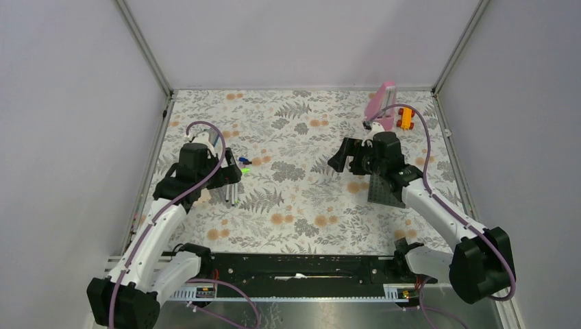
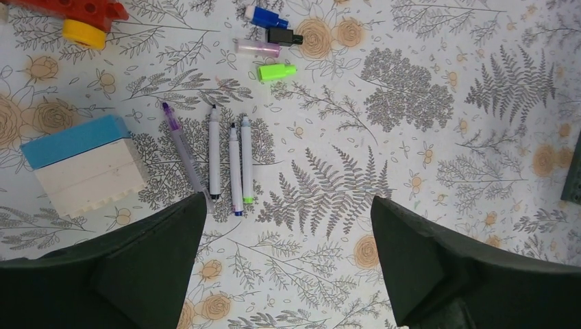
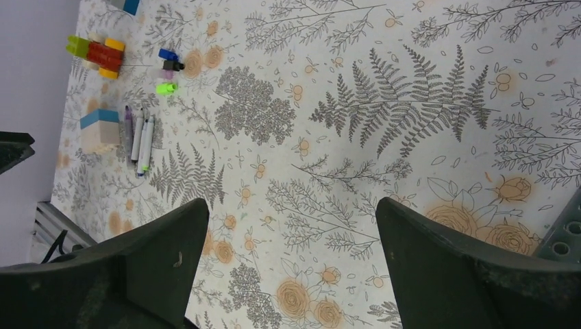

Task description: Insert the pens into the pen caps

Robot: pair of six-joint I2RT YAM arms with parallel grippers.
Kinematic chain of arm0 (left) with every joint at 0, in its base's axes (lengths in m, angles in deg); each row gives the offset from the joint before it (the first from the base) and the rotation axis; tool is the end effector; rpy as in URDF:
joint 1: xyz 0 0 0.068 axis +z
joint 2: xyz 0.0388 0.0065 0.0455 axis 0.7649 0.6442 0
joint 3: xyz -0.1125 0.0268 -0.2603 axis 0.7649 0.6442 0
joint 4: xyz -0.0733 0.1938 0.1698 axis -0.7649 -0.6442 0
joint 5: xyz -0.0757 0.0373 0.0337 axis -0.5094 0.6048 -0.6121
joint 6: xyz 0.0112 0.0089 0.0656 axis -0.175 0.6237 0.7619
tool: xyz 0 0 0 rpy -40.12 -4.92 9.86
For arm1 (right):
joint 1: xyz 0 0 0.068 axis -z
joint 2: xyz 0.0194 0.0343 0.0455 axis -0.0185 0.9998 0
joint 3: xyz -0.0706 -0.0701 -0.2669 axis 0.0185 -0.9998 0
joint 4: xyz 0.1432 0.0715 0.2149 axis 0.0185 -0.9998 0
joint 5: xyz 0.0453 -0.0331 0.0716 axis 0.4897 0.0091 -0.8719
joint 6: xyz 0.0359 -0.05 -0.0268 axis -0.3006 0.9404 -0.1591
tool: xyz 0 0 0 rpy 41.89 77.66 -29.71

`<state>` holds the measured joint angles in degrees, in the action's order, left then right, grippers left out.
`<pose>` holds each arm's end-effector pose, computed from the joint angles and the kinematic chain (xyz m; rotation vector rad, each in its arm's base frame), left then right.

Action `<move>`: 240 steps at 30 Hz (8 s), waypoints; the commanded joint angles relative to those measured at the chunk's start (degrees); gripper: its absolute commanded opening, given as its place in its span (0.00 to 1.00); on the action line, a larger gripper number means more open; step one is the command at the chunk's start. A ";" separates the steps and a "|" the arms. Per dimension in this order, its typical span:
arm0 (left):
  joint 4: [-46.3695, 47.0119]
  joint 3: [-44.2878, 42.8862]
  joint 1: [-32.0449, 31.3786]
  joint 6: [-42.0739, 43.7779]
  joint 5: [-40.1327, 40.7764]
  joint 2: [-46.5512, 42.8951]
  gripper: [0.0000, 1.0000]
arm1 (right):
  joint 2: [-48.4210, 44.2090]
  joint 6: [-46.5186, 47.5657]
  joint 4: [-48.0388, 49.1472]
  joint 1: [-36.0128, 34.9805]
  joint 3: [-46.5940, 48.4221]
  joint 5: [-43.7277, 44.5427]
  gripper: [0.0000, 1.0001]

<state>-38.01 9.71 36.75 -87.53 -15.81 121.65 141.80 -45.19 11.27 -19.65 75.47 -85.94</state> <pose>0.1939 -0.0456 0.2790 -0.2217 2.3107 -0.3393 0.2567 0.1118 0.2671 -0.0835 2.0889 0.7644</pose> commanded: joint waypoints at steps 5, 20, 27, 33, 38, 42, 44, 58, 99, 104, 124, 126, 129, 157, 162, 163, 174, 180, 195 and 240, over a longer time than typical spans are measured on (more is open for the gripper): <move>1.29 -1.26 0.05 0.23 3.78 2.41 0.99 | -0.25 3.86 8.93 -2.12 -4.25 8.33 0.98; -1.97 -2.71 -0.12 -3.51 5.09 6.55 0.96 | 3.00 4.50 15.06 -9.97 -7.06 28.86 0.98; -2.68 -1.70 -5.35 -9.26 8.45 12.38 0.87 | -0.38 2.40 18.21 -5.12 -11.17 21.86 0.98; -1.49 -0.75 -9.95 -12.57 11.19 18.35 0.67 | 2.11 -0.68 18.20 1.23 -10.78 15.56 0.98; 0.71 -0.51 -11.07 -13.23 11.08 22.35 0.60 | 0.16 -0.59 20.25 1.20 -12.86 15.09 0.98; 3.04 -0.14 -11.36 -13.92 11.74 23.88 0.58 | -0.02 -0.51 20.52 1.19 -13.04 15.08 0.98; 4.24 0.36 -11.46 -14.53 12.99 24.72 0.58 | 0.20 -0.39 20.46 1.20 -12.94 15.12 0.98; 8.08 1.97 -11.45 -14.71 16.32 28.97 0.55 | -0.33 -0.41 20.80 1.24 -13.42 13.69 0.98; 10.70 3.40 -11.83 -14.28 15.54 33.52 0.35 | -0.51 -0.40 20.92 1.19 -13.61 13.14 0.98; 11.52 3.57 -12.31 -14.05 14.88 35.21 0.08 | -0.51 -0.48 20.94 1.15 -13.65 13.22 0.98; 33.45 14.37 -16.84 -21.53 -9.80 16.52 0.00 | -10.32 -9.17 33.68 0.89 -21.92 -10.44 0.98; 37.02 14.95 -16.90 -23.13 -13.73 14.41 0.00 | -10.53 -12.85 40.01 -0.21 -23.16 -17.57 0.98; 41.86 15.65 -16.91 -25.50 -17.85 11.50 0.00 | -10.23 -16.32 44.03 -4.24 -22.66 -20.49 0.99; 70.89 26.30 -16.91 -40.72 -28.74 -1.16 0.00 | 7.53 -25.75 59.35 -24.67 -13.00 -14.55 0.51; 72.05 27.01 -16.91 -41.42 -29.12 -1.83 0.00 | 9.28 -25.89 59.48 -25.27 -12.71 -13.21 0.46; 72.10 27.08 -16.91 -41.49 -29.10 -2.05 0.00 | 9.51 -25.92 59.47 -25.34 -12.57 -13.06 0.46; 72.45 27.89 -16.91 -41.43 -29.28 -2.44 0.00 | 11.54 -27.03 61.06 -25.85 -11.18 -12.44 0.44; 72.55 28.27 -16.91 -41.78 -29.12 -2.27 0.00 | 12.40 -27.33 60.74 -25.93 -10.67 -12.00 0.38; 71.60 29.64 -16.91 -41.78 -26.89 -3.69 0.03 | 15.16 -28.70 59.14 -26.13 -8.68 -12.67 0.00; 62.53 28.62 -16.91 -39.26 -18.99 -12.34 0.00 | 11.13 -16.47 41.65 -27.44 -2.94 -18.78 0.56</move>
<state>21.55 38.08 19.79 -126.32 -37.10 111.09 154.55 -60.22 47.99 -46.64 71.19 -106.22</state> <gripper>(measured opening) 0.078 0.537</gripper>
